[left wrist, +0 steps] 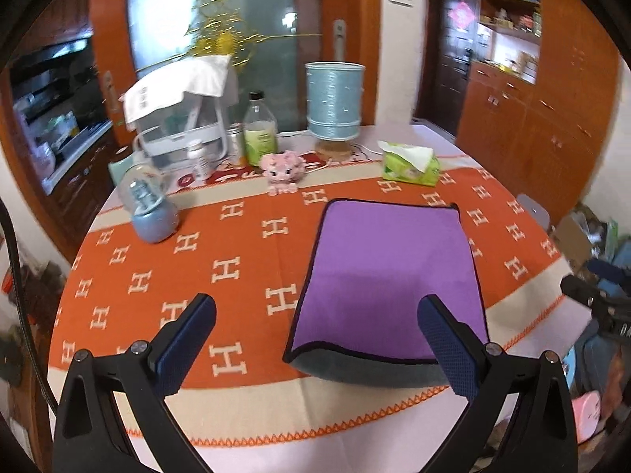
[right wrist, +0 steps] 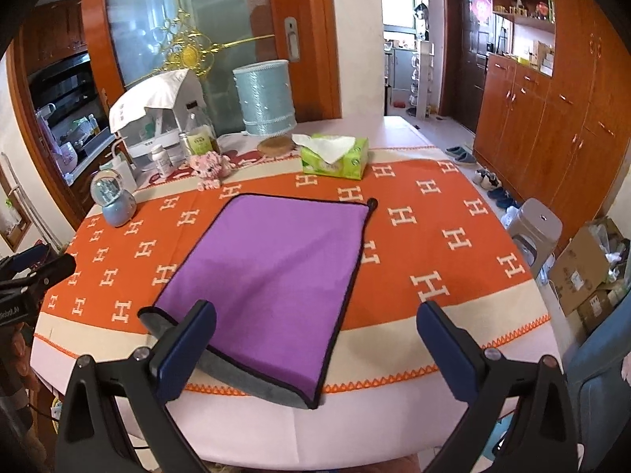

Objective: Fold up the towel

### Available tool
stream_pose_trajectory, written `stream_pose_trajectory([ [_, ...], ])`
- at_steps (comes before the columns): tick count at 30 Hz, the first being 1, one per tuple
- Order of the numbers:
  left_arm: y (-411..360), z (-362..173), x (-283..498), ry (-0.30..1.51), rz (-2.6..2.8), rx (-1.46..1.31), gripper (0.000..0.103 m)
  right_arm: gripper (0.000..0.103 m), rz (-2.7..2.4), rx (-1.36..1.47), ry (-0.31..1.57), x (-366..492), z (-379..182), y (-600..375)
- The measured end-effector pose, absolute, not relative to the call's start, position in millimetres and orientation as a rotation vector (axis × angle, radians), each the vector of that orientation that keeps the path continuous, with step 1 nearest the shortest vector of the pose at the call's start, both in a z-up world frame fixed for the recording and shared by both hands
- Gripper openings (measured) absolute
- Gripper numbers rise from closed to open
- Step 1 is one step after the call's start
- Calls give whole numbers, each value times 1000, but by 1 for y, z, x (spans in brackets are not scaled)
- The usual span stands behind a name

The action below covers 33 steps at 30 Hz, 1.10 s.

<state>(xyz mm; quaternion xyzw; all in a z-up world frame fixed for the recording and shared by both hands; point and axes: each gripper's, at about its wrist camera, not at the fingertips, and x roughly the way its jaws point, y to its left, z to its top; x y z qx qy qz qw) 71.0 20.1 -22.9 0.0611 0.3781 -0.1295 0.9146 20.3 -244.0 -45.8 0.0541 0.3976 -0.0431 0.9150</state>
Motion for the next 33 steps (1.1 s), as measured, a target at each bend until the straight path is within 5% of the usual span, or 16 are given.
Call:
stream_pose_trajectory([
  [15, 28, -109, 118, 981, -450, 215, 94, 56, 112, 35, 968, 15, -137, -233],
  [23, 28, -141, 129, 1016, -578, 340, 94, 49, 227, 29, 1000, 13, -160, -227],
  [28, 28, -156, 141, 1081, -671, 335, 84, 42, 269, 18, 1011, 15, -167, -226],
  [33, 24, -158, 144, 1104, -748, 353, 83, 30, 295, 14, 1030, 18, -172, -228],
])
